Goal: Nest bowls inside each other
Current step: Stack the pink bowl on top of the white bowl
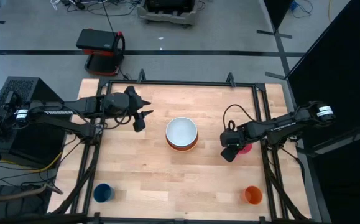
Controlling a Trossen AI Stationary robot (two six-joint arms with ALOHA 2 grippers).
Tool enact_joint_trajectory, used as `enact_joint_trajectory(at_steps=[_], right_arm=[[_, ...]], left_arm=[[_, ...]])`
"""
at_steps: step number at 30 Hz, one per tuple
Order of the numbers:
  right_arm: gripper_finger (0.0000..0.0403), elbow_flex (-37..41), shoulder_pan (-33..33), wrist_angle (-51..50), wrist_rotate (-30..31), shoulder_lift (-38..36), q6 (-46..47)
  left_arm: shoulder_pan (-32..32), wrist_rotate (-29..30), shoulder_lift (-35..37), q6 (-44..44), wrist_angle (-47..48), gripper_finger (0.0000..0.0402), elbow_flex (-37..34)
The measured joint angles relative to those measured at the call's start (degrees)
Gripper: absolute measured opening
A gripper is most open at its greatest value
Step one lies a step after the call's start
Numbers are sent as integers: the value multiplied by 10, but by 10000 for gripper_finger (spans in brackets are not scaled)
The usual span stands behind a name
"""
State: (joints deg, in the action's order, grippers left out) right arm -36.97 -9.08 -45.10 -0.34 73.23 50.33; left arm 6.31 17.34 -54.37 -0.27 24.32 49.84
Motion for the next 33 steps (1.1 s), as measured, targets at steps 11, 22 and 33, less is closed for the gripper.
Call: enact_joint_trajectory(at_steps=[11, 22, 33], right_arm=[[1, -67, 1, 22, 100, -3, -103], [0, -210, 3, 67, 302, -7, -327], [0, -249, 20, 272, 195, 31, -649]], left_arm=[[0, 0, 0, -1, -3, 158, 0], [0, 0, 0, -3, -6, 158, 0], [0, 0, 0, -1, -4, 158, 0]])
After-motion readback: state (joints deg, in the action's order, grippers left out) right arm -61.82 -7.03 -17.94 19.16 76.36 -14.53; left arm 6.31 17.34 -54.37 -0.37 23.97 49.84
